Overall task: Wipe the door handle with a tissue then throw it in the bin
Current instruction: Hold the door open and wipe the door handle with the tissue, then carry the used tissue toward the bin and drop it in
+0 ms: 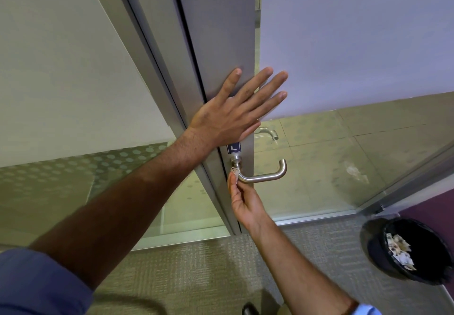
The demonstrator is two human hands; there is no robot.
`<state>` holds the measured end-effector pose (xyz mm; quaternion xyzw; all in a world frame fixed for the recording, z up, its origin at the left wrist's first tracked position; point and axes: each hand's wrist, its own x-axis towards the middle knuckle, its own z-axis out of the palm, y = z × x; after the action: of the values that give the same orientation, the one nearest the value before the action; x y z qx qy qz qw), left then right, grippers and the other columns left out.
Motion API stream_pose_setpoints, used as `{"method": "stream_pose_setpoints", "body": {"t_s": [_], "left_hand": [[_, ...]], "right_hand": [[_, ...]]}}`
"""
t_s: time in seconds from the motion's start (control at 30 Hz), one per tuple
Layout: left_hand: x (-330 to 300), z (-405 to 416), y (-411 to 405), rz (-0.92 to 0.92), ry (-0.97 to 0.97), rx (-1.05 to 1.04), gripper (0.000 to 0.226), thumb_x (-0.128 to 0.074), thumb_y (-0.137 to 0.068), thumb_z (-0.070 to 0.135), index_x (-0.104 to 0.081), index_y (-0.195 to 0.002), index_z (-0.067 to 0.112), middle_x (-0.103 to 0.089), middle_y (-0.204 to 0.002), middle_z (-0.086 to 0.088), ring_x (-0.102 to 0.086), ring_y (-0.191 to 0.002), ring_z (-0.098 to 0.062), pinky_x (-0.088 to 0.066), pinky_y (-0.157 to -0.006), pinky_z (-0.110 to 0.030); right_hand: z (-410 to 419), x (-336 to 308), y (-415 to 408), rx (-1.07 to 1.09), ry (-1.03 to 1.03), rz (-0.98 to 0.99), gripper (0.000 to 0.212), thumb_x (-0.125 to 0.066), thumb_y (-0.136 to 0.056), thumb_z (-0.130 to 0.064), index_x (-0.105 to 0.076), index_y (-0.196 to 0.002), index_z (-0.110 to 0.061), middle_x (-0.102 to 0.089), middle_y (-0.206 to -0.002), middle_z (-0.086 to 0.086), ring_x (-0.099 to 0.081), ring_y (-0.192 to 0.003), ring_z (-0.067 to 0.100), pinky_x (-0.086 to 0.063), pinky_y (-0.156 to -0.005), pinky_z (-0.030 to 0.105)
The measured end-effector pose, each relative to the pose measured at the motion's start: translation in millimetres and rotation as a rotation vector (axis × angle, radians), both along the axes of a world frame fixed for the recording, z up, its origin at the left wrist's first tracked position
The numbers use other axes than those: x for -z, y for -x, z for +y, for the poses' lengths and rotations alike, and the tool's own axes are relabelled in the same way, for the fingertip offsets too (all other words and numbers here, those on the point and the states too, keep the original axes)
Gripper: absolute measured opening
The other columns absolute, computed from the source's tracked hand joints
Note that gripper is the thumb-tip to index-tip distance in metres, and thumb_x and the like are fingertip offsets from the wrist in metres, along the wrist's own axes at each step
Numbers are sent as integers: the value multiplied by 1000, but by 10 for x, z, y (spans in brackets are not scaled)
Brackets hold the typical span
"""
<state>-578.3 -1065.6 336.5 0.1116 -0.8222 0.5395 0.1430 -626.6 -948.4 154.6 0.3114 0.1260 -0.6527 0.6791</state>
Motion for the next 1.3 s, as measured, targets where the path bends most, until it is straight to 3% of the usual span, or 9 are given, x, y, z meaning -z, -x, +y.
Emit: {"method": "stream_pose_setpoints", "body": {"t_s": [0.1, 0.27, 0.5, 0.6, 0.7, 0.8, 0.93, 1.07, 1.3], "left_hand": [[15, -3, 0, 8, 8, 1, 77, -27, -110, 59, -7, -174, 19, -9, -176, -10, -18, -160, -33, 5, -119, -64], [-7, 18, 3, 9, -6, -4, 78, -29, -111, 58, -5, -174, 19, -7, -176, -11, -16, -160, -34, 3, -119, -63], [13, 7, -4, 19, 1, 7, 77, -29, -111, 57, -7, -174, 18, -8, -176, -12, -17, -160, -34, 1, -119, -63], [10, -1, 0, 9, 24, -4, 78, -27, -110, 60, -7, -174, 19, -8, -176, -12, -17, -160, -34, 3, -119, -64], [4, 1, 3, 1, 28, -12, 79, -28, -110, 61, -7, -174, 19, -8, -176, -12, -17, -160, -34, 4, -119, -64], [-4, 1, 4, -3, 36, -18, 78, -26, -110, 60, -8, -174, 19, -8, -176, -12, -17, -160, -34, 5, -119, -65], [7, 18, 0, -4, 34, -20, 77, -26, -111, 58, -8, -174, 19, -8, -176, -11, -17, -160, -34, 4, -120, -64], [-7, 5, 0, -10, 45, -21, 76, -26, -111, 58, -9, -174, 19, -9, -176, -11, -17, -160, -33, 3, -120, -64], [-9, -26, -67, 34, -37, 22, 74, -35, -111, 51, -16, -173, 16, -6, -176, -14, -13, -161, -35, 3, -122, -63]], "right_hand": [[125, -12, 30, -22, 3, 41, 20, -50, -96, 6, -65, -102, 18, -70, -94, 30, -76, -78, 33, -62, -72, 33], [398, 62, 411, 5, -110, 275, 14, -58, -94, 2, -66, -103, 9, -68, -95, 23, -76, -77, 25, -60, -76, 32], [282, 40, 1167, 76, -150, 811, 31, -65, -91, -2, -63, -122, 4, -72, -116, 16, -70, -107, 20, -56, -93, 28], [107, -110, 1272, -40, -151, 1163, 23, -68, -85, -4, -72, -106, 6, -75, -102, 17, -71, -92, 22, -55, -84, 29], [45, -282, 1294, -258, -93, 1481, 11, -66, -85, -2, -77, -88, -2, -77, -84, 10, -69, -73, 14, -51, -69, 23], [65, -322, 1294, -280, -40, 1701, 15, -65, -83, 3, -77, -80, -5, -77, -78, 8, -70, -70, 13, -52, -64, 22], [214, -212, 1199, -26, -137, 1671, 11, -69, -85, -1, -77, -90, -6, -79, -87, 7, -75, -86, 16, -57, -77, 25], [348, -153, 1241, 279, -210, 1349, 8, -70, -86, 1, -75, -89, -3, -77, -84, 7, -72, -91, 24, -57, -89, 35], [743, -324, 1495, 275, -184, 1214, 5, -68, -89, -3, -72, -89, -6, -77, -84, 8, -73, -85, 25, -59, -83, 36]]}}
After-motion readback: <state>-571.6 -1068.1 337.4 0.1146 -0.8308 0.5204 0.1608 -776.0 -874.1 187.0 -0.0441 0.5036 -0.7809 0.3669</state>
